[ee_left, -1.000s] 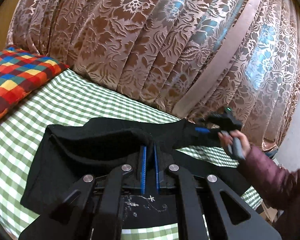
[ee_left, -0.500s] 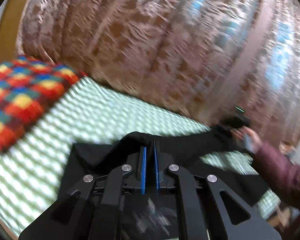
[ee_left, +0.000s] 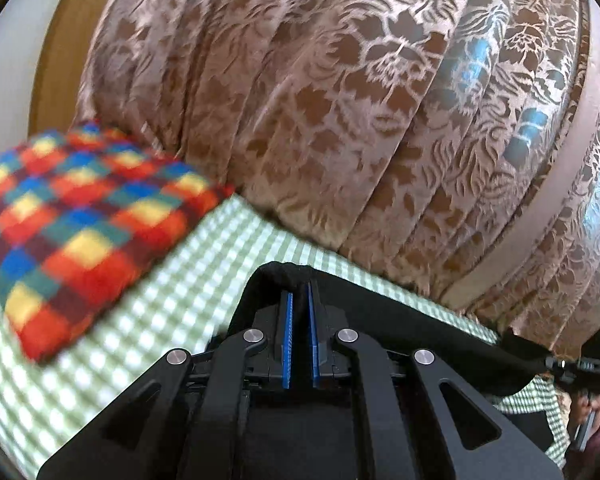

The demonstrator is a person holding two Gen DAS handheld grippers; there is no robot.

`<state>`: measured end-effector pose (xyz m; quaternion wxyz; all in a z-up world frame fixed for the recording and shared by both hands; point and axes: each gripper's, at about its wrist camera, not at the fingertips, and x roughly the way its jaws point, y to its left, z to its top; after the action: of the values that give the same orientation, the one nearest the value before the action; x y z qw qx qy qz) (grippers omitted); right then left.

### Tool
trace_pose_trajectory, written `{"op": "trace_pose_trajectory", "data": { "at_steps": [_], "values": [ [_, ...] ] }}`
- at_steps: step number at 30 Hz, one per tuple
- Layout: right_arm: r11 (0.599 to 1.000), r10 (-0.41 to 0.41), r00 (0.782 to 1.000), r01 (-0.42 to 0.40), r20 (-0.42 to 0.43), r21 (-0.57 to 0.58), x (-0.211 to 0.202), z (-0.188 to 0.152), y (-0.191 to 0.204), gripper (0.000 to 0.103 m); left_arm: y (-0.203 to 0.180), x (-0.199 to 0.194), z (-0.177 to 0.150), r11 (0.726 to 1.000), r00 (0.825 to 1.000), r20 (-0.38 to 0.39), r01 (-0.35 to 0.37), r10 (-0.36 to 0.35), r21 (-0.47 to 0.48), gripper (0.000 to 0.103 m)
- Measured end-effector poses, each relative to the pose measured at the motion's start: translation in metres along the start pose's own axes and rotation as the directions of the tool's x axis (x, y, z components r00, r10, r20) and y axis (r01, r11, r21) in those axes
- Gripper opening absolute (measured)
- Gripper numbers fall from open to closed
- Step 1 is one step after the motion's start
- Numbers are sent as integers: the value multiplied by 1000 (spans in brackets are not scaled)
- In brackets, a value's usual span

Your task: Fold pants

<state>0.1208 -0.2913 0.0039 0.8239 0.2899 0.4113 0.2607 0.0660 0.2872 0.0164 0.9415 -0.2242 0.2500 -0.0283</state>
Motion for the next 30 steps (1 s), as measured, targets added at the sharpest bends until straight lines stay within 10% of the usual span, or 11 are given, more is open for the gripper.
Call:
{"op": "trace_pose_trajectory", "data": {
  "at_steps": [10,17,21,28,30],
  "values": [
    [991,-99,978,114,-184,70,21,-112,-48,6,65,-36,-108,965,977,-210,-91,38,-244,9],
    [989,-115,974,130,-194,69,28,-115,-59,6,81,-70,-126,872,981,-168,6,-101,-489,13],
    [989,-110,975,126,-191,71,27,-117,-62,6,76,-67,-118,806,974,-115,94,-197,-585,50],
    [990,-101,978,117,-182,82,26,-116,-61,6,59,-18,-112,805,957,-274,-89,-94,-587,50],
    [990,-101,979,116,-176,76,23,-113,-59,6,55,-11,-103,818,961,-273,-117,-50,-563,11]
  ]
}}
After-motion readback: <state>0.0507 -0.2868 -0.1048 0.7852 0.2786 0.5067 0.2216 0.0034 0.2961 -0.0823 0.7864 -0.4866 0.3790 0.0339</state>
